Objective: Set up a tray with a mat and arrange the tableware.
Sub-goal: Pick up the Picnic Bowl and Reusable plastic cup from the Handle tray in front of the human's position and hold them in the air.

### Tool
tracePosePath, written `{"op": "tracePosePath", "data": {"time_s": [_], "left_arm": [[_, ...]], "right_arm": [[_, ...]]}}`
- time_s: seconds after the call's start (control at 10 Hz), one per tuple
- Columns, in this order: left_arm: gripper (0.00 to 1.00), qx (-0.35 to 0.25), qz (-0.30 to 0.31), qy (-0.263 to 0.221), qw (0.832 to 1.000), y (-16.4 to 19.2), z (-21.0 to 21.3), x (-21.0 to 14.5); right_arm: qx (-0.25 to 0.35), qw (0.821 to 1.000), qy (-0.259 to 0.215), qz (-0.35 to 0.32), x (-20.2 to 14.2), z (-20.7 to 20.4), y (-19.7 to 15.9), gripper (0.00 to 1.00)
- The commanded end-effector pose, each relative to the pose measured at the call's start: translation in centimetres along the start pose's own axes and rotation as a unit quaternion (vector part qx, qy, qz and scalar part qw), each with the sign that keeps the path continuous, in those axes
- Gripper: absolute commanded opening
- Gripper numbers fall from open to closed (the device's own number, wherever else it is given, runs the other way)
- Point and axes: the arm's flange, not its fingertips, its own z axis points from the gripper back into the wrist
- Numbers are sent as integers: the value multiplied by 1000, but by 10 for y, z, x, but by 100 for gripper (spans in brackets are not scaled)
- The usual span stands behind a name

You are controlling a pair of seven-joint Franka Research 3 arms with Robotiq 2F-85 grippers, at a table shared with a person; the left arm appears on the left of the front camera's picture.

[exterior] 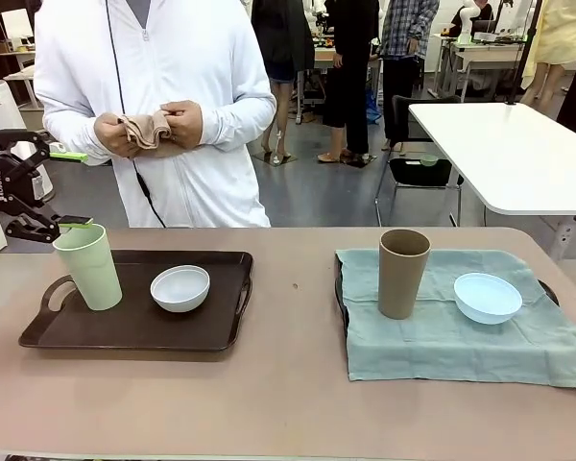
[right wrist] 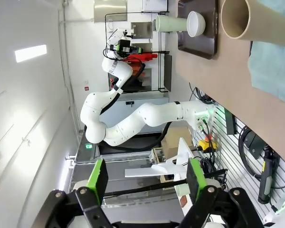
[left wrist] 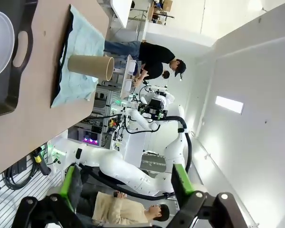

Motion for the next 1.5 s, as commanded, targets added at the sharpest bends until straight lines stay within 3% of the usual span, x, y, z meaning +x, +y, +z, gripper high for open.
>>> {"op": "tracePosePath", "data": {"time_s": [0.0, 1.4], "left_arm": [[100, -5, -9, -4, 1000, 3, 1, -2], [100, -5, -9, -4, 1000, 3, 1, -2]], "right_arm": [[-3, 1000, -5, 0, -2, 1, 2, 88], [-3, 1000, -5, 0, -2, 1, 2, 88]]}}
